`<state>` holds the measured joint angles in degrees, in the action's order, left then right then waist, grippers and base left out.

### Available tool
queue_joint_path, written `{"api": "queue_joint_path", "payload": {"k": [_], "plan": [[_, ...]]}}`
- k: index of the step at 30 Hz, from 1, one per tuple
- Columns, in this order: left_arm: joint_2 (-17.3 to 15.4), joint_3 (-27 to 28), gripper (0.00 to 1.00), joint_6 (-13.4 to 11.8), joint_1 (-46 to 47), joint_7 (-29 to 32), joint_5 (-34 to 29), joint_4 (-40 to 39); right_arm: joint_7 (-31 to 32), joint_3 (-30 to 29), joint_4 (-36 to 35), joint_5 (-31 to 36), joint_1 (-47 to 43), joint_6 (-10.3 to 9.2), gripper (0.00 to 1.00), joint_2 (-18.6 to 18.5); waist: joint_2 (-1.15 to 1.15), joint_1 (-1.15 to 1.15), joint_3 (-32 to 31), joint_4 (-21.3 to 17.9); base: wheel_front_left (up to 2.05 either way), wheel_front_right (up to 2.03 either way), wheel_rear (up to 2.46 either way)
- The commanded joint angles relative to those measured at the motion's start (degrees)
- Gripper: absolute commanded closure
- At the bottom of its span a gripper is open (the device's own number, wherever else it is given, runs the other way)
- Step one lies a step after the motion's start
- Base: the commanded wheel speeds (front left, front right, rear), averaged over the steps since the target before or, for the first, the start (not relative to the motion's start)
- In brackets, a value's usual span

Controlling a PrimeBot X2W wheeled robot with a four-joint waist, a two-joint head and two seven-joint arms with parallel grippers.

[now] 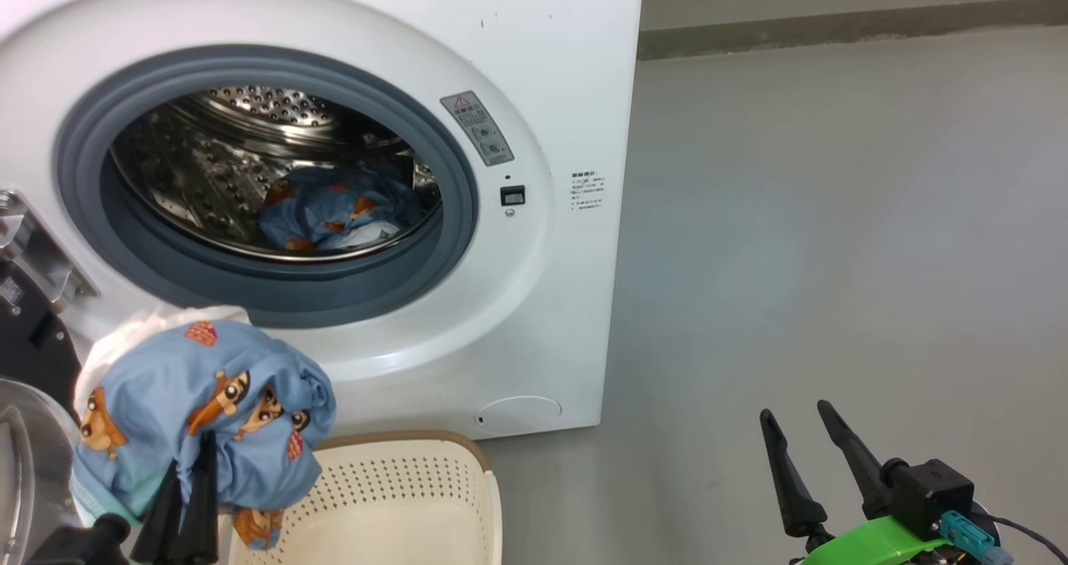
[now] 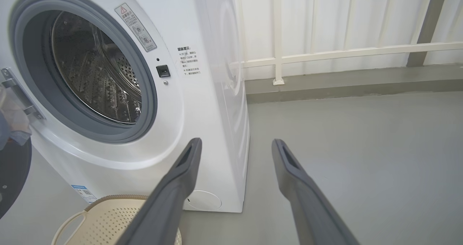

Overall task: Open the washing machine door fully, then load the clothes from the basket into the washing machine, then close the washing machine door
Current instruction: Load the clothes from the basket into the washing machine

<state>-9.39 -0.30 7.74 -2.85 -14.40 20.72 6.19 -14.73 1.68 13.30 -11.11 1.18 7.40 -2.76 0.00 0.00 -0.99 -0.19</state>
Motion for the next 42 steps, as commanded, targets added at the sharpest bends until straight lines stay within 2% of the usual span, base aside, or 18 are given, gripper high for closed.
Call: {"api": "queue_joint_path", "payload": {"k": [1, 10, 25, 30, 42], "plan": [[-0.45, 2.61, 1.0, -0.25, 0.53, -0.6, -0.99, -1.71, -0.27, 1.42, -1.44, 0.31, 0.85, 0.09, 0.0, -0.11, 0.0, 0.0, -0.32, 0.01, 0.0, 0.0, 0.0], [0.77, 3.3, 1.0, -0.25, -0.43, -0.6, -2.21, -2.04, -0.27, 1.9, -1.33, -0.12, 0.88, 0.09, 0.0, -0.11, 0.0, 0.0, -0.79, -0.2, 0.0, 0.0, 0.0], [0.27, 2.68, 1.0, -0.25, -0.22, -0.6, -1.2, -2.06, -0.27, 2.41, -1.75, -0.93, 0.35, 0.09, 0.0, -0.11, 0.0, 0.0, 1.92, -0.64, 0.0, 0.0, 0.0], [-0.99, 2.17, 1.0, -0.25, 1.84, -0.6, 0.67, -2.28, -0.27, 3.02, -2.83, -0.91, 0.63, 0.09, 0.0, -0.11, 0.0, 0.0, 6.44, -1.24, 0.0, 0.0, 0.0], [-7.5, 2.03, 1.0, -0.25, 12.82, -0.6, 6.04, -1.87, -0.27, 4.26, -7.1, -0.56, 3.31, 0.09, 0.0, -0.11, 0.0, 0.0, 21.12, -4.13, 0.0, 0.0, 0.0]]}}
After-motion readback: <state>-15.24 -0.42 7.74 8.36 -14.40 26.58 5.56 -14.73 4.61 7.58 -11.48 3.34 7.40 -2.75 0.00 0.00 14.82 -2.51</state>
